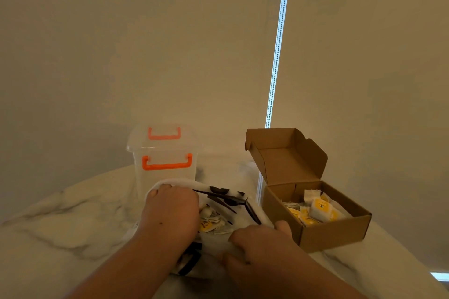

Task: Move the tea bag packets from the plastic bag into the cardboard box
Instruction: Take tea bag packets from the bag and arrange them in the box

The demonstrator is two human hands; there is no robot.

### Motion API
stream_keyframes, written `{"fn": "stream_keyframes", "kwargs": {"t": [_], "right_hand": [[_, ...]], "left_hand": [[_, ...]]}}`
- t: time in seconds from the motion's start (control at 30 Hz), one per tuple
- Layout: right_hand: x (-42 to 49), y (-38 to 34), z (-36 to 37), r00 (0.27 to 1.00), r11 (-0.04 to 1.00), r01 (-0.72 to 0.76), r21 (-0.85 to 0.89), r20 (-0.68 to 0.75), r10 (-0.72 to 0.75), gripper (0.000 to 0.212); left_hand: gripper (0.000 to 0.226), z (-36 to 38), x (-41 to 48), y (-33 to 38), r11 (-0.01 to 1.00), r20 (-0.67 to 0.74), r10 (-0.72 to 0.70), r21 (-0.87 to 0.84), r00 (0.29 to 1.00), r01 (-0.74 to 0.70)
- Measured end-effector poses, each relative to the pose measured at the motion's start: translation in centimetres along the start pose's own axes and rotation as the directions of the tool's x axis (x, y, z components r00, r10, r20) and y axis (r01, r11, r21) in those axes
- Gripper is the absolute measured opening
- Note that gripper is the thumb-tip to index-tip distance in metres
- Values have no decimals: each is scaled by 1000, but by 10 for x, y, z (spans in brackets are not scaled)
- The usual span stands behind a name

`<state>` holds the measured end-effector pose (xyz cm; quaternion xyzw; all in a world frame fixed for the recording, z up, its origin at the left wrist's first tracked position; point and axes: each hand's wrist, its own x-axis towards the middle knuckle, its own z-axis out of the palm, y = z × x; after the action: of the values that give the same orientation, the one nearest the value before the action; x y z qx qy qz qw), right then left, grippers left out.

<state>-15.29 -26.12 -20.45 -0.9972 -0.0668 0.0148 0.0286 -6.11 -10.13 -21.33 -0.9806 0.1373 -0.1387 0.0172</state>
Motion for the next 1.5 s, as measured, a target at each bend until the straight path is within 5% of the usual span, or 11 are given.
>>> {"fn": "stream_keyframes", "kwargs": {"t": [0.23,0.4,0.57,0.77,1.03,1.33,1.5], "right_hand": [[-2,5,-2,999,995,-17,95,-25,19,53],[-9,17,-5,974,926,-10,377,-207,95,38],[-7,26,-1,940,814,37,580,-297,169,35],[-7,26,1,878,646,128,752,-389,279,36],[-13,40,-9,812,623,161,765,-462,357,15],[-9,107,-27,611,680,4,733,-540,579,10],[10,128,-12,660,740,-234,631,-456,598,6]], "left_hand": [[19,-18,-9,11,999,-92,-31,39,995,35],[17,-27,-9,15,974,-185,38,-212,982,-78],[15,-40,-15,18,706,-40,74,-704,996,-80],[13,-47,-17,19,560,45,181,-826,982,-65],[11,-44,-16,21,574,15,143,-816,990,-70],[42,-33,-15,18,659,28,118,-750,993,-58],[46,-28,-13,16,677,3,99,-733,995,-65]]}}
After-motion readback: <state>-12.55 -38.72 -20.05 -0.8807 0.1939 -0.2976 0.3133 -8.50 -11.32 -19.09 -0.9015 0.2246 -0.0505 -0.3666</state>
